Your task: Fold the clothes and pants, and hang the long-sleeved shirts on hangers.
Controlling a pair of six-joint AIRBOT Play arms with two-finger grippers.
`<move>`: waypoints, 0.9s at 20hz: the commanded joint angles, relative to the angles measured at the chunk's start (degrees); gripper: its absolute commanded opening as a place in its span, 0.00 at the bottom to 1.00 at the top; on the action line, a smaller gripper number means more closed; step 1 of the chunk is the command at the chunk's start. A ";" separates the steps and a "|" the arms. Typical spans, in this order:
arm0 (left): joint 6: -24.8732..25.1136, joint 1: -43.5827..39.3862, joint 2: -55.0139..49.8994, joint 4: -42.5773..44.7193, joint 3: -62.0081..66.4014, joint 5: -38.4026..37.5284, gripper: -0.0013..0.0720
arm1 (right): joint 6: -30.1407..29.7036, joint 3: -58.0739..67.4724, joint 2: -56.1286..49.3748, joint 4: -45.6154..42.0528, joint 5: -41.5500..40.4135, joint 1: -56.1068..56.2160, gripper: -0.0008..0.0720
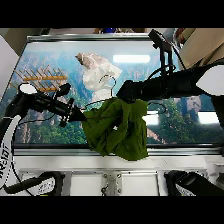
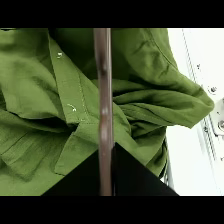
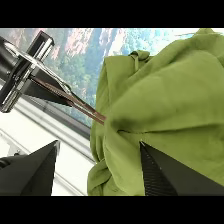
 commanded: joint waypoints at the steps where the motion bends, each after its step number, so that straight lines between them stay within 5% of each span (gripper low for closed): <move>1: 0.02 0.00 -0.02 -0.04 -0.02 -0.13 0.03 | -0.13 0.07 0.04 0.02 -0.09 -0.04 0.75; 10: 0.02 0.00 -0.02 -0.04 -0.02 -0.15 0.03 | -1.66 0.07 4.63 0.02 4.92 -7.74 0.75; 18: 0.02 0.00 -0.02 -0.04 -0.02 -1.29 0.03 | -30.25 -1.64 7.32 2.78 17.05 -22.82 0.75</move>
